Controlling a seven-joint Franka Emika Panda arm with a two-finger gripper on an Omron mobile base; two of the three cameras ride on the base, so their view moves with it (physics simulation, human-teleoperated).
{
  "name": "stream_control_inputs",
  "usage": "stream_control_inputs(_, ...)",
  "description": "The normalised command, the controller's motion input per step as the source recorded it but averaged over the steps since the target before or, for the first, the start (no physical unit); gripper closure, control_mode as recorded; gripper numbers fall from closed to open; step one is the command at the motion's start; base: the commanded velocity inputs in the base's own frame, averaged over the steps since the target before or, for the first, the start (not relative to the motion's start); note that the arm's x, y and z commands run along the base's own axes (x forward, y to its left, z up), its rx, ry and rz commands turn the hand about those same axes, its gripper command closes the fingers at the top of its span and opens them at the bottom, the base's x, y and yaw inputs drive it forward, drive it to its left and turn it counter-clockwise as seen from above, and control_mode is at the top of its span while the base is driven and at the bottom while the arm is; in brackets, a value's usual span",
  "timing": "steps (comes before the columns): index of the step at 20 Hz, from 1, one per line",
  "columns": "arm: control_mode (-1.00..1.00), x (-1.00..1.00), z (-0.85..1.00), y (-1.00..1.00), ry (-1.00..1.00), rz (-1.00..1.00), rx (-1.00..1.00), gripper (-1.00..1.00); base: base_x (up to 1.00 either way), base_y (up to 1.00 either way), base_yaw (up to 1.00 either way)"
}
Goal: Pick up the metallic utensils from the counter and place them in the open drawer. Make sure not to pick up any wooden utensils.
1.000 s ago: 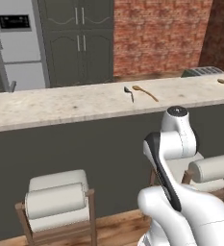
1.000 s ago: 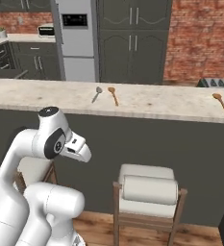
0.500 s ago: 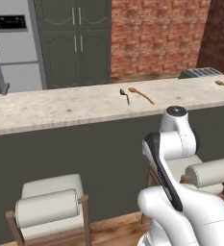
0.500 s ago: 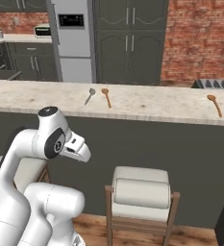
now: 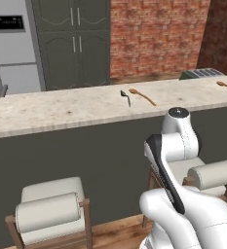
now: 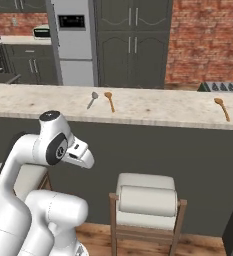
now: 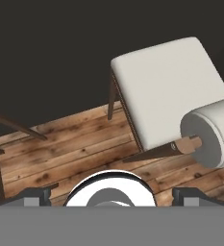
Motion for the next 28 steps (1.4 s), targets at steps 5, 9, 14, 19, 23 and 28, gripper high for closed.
stream_control_inputs(5, 1.00, 0.00, 0.00, 0.00, 0.00, 0.00, 0.00, -1.00, 0.12, 0.00, 0.00)
stream_control_inputs(9, 1.00, 0.00, 0.00, 0.00, 0.00, 0.00, 0.00, -1.00, 0.11, 0.06, 0.00)
stream_control_inputs(14, -1.00, 0.00, 0.10, 0.00, 0.00, 0.09, 0.00, -1.00, 0.00, 0.01, 0.02)
stream_control_inputs(19, -1.00, 0.00, 0.49, 0.05, -0.05, 0.22, 0.00, -1.00, 0.00, 0.00, 0.00)
stream_control_inputs(23, -1.00, 0.03, 0.63, 0.21, -0.05, 0.10, 0.00, -1.00, 0.00, 0.00, 0.00)
stream_control_inputs(28, -1.00, 0.08, 0.89, 0.64, -0.03, 0.00, -0.01, -1.00, 0.00, 0.00, 0.00)
